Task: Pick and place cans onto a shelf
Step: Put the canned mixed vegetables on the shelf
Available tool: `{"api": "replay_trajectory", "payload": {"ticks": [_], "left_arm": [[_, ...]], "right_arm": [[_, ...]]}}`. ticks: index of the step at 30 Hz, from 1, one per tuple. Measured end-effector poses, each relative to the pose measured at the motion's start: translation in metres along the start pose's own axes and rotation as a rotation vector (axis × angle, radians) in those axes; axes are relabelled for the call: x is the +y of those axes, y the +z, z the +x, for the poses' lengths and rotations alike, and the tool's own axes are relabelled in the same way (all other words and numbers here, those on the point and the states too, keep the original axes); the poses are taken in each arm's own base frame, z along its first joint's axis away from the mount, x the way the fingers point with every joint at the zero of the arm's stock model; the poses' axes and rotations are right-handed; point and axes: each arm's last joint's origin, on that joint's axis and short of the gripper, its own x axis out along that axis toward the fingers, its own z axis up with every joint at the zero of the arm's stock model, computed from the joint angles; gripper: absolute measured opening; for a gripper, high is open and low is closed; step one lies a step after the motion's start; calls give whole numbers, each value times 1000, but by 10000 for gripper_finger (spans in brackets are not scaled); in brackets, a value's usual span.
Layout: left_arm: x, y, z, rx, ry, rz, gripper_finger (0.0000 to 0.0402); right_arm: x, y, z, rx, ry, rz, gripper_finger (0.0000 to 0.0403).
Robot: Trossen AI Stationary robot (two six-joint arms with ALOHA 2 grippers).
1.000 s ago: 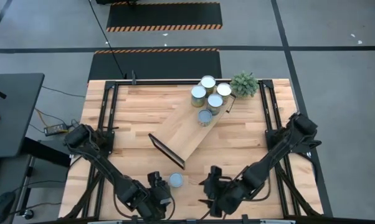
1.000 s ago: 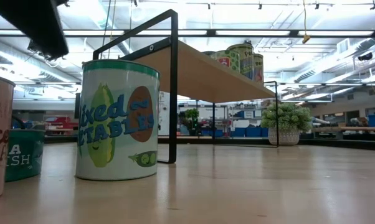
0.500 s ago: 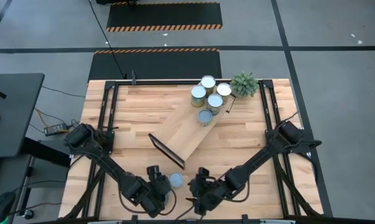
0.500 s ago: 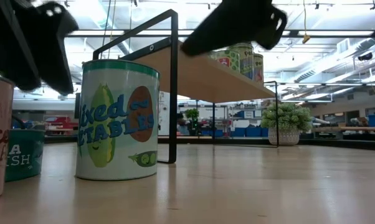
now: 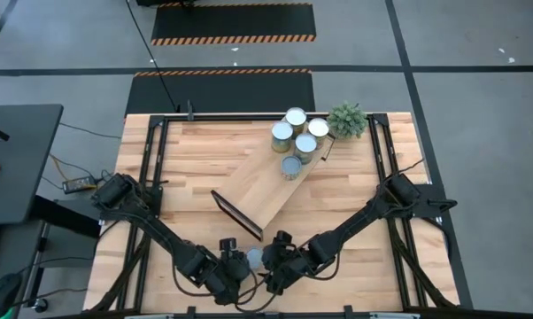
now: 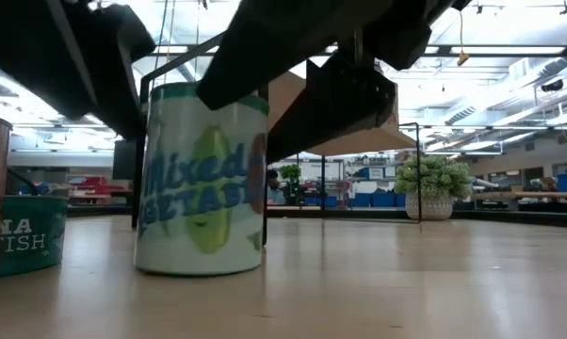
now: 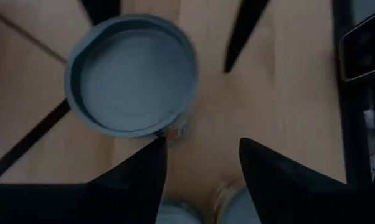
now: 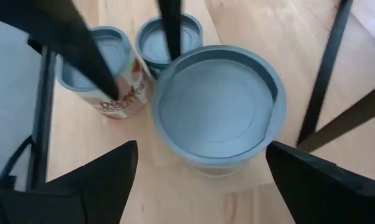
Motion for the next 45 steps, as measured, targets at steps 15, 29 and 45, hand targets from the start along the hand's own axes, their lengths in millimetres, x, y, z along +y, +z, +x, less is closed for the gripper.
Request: {"api": "replay_trajectory", "payload": {"ticks": [15,29,45], "left_arm": [[-5,7,0,-65,-53,55,196],[3,-1,-5,83,-53,68,190],[11,8,0,0,14,39,183]], "right_arm": [[-1,0,1,-5,-8,-16,349],[-4,-3,-6,83,1,11,352],[-3,-9,-4,-49,-43,42,353]]}}
